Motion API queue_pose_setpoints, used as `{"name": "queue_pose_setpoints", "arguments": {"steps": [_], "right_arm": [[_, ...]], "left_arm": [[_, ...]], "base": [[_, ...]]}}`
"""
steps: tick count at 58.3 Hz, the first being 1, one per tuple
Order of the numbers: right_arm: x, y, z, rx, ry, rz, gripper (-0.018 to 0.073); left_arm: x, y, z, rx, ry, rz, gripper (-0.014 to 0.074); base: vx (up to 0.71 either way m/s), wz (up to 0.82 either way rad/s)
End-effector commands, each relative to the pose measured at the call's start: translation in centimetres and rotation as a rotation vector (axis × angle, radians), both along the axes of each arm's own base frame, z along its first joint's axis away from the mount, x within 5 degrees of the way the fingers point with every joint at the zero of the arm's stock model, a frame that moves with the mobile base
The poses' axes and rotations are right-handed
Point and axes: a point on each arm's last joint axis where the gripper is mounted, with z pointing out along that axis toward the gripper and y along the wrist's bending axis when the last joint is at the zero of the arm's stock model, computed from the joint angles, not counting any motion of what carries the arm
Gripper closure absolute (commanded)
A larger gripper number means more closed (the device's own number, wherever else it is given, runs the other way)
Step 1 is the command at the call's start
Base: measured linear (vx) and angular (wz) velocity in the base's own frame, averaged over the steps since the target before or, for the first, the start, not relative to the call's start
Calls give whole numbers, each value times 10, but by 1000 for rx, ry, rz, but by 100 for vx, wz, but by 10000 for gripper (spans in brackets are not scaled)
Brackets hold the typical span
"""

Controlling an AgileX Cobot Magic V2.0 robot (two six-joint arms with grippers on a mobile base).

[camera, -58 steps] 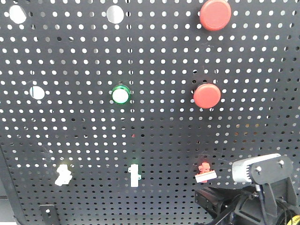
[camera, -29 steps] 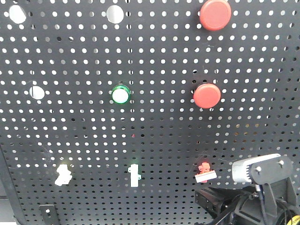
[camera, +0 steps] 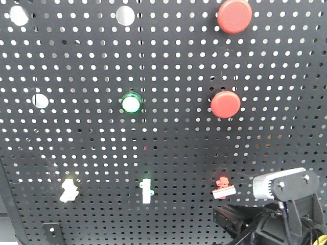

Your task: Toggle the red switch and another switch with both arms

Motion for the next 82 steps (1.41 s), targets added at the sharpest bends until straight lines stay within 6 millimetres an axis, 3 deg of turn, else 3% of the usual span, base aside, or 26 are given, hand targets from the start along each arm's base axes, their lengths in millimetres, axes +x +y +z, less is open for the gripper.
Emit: {"name": "queue_pose_setpoints", "arguments": {"steps": [1,11,25,38,49,82], "right_arm": [[-3,-1,21,50,-95,18,566],[-31,-27,14,-43,-178,10,566],[-95,-95,-39,-61,-361,-246,566],[-138,-119,-93,-72,-493,-466,566],[-139,-120,-106,-130,-338,-466,566],[-140,-121,-107,-130,-335,-469,566]], "left_arm": [[0,0,1,-10,-73,7,594],[0,0,1,-10,-72,7,594],[0,0,1,-10,-72,7,594],[0,0,1,-10,-72,7,594],[0,0,1,-10,-71,6,594],[0,0,1,-10,-69,6,594]], "base": [[0,0],[0,0],[0,0],[0,0],[0,0],[0,0]]}}
